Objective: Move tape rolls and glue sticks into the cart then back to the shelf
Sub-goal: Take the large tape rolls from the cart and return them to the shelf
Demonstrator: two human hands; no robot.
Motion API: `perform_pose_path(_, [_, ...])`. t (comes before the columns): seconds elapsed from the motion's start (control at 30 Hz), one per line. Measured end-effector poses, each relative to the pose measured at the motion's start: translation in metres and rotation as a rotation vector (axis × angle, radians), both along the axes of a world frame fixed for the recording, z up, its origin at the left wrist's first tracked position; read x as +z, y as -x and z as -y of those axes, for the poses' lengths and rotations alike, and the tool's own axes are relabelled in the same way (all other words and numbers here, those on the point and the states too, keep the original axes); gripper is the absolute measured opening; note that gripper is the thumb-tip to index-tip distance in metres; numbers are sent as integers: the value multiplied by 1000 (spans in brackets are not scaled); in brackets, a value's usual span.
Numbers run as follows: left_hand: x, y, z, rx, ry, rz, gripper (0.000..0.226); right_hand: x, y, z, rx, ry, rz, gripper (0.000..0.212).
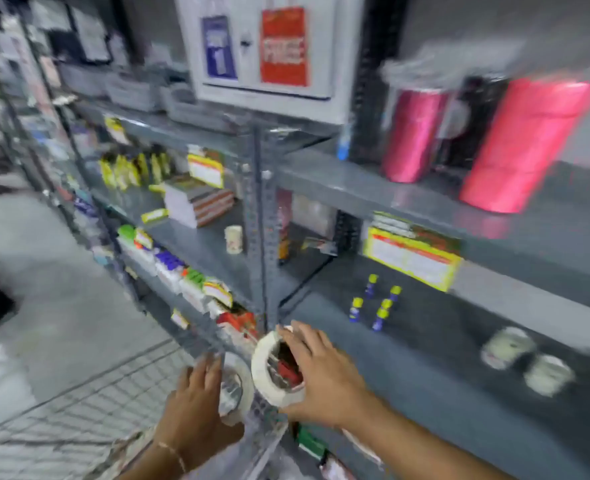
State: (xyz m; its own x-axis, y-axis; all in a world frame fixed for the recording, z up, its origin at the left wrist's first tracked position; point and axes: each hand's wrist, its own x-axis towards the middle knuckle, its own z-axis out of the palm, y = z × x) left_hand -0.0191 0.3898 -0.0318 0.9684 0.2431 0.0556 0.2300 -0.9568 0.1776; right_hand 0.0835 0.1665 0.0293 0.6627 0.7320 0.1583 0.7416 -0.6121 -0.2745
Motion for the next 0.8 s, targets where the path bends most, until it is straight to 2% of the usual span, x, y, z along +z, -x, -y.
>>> perform_pose_path(0.13, [50,-36,91,-110,-42,68,128,32,9,94,-150,-27,59,113])
perform_pose_path(0.3, [89,-78,210,-315,8,140,120,53,25,203,-375,-67,111,109])
perform_pose_path(0.4, [96,-105,260,-431,39,176,111,57,30,252,-507,-75,106,109])
perform_pose_path(0.5, [96,-135,315,-559,30,200,112,56,36,300,-691,-60,58,111])
perform_pose_path(0.7, [104,-151,413,-753,217,183,102,40,46,397,-1077,-43,62,123])
perform_pose_path(0.8, [105,-153,453,-792,239,118,114,37,50,448,-1205,-141,14,122])
